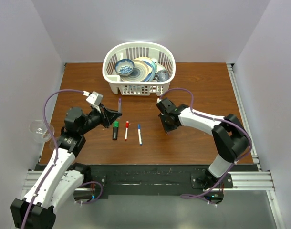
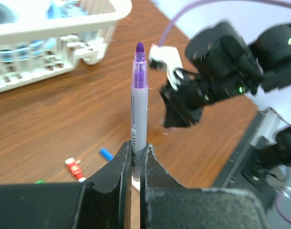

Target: Insert the pens into the pen caps

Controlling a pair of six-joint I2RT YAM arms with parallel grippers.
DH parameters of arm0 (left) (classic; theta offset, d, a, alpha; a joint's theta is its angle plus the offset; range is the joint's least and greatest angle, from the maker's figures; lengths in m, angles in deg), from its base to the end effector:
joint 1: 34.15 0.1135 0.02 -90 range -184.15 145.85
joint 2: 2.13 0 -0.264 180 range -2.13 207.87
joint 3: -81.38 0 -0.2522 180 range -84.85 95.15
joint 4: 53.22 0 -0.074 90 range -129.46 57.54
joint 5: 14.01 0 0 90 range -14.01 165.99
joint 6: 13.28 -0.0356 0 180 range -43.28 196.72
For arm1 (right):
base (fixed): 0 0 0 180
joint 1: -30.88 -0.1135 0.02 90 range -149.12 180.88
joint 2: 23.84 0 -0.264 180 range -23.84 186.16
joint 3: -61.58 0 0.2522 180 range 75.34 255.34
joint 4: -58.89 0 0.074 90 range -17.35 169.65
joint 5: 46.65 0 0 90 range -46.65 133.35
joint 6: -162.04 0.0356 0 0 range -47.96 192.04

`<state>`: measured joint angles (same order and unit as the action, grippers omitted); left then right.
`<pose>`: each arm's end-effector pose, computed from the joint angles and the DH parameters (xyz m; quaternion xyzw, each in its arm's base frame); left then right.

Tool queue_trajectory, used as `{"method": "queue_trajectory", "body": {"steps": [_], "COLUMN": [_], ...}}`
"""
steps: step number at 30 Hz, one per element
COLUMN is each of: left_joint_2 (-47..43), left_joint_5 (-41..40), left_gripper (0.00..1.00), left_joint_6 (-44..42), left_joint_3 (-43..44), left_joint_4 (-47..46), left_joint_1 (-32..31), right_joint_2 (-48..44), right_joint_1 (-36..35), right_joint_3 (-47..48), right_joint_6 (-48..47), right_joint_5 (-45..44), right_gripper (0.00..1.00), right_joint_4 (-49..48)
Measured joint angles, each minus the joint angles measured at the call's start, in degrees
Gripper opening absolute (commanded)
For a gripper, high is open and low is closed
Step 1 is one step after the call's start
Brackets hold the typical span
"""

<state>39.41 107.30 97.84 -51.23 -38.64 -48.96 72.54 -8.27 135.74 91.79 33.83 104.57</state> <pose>0.1659 -0.0630 0.2984 0.1352 0.7393 -0.3882 0.5333 0.2549 0.1999 0.1794 -0.1491 0.9668 0.0230 0.2064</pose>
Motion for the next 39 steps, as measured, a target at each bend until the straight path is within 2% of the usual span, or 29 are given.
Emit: {"method": "queue_trajectory", "body": {"steps": [5,9,13,17,23,39], "left_joint_2": [0.00,0.02,0.42,2.34,3.39,5.81], "left_joint_5": [5.84,7.85,9.66,10.40,11.17,13.64], "left_gripper": [0.00,0.00,0.00,0.00,0.00,0.00], "left_joint_6": [6.60,13.84,23.04,29.18,34.38,35.01], "left_joint_3": [-4.90,-9.40,-14.38,-16.74,-17.62,-16.11], "left_joint_4": [-7.56,-14.40,-26.08,-34.62,-42.69,-43.82], "left_joint_1": [-2.58,-7.69,-11.13,-12.15,-12.39,-12.39], "right_joint_2": [-11.13,-21.46,-27.54,-28.85,-28.24,-28.02], "right_joint_1": [0.02,-0.02,-0.22,-0.61,-1.84,-7.48], "right_joint_3": [-0.63,-1.03,-2.05,-2.62,-2.75,-4.94], "right_joint_6": [4.24,9.29,15.23,19.85,23.69,26.84], "right_joint_5": [2.89,8.92,13.38,14.93,17.16,20.09], "right_gripper": [0.00,0.00,0.00,0.00,0.00,0.00], "right_joint_4": [-5.22,-15.50,-27.96,-36.57,-43.93,-49.20]}}
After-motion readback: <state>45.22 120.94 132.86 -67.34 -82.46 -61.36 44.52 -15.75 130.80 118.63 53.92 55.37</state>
